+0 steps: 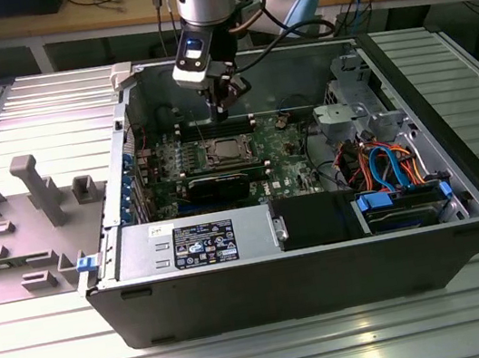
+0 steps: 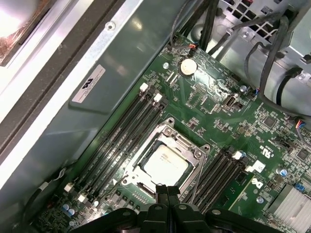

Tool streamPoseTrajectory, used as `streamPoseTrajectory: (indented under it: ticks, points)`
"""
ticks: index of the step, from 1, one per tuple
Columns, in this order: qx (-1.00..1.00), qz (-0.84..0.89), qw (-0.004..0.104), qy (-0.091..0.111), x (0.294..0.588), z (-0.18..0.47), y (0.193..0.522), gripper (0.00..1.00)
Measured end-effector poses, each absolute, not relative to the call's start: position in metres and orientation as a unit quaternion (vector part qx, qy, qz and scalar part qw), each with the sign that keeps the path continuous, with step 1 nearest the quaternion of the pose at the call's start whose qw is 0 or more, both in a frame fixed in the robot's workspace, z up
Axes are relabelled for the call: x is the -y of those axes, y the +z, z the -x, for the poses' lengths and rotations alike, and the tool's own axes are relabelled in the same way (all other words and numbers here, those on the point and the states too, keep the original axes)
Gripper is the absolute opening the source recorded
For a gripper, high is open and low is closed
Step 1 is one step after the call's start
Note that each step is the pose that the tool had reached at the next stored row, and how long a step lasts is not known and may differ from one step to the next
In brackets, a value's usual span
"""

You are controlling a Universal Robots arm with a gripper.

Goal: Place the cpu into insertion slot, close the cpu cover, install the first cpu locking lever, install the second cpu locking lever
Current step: 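Install the first cpu locking lever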

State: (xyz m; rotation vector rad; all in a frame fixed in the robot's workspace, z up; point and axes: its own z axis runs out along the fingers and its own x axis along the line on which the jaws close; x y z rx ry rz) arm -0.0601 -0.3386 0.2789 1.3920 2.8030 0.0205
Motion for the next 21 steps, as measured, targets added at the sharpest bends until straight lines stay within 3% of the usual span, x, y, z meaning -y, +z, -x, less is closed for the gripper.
streamPoseTrajectory:
  ticks: [21]
  points:
    - [-0.934,-0.357,0.005,0.007,0.3386,0.0604,0.2787,0.11]
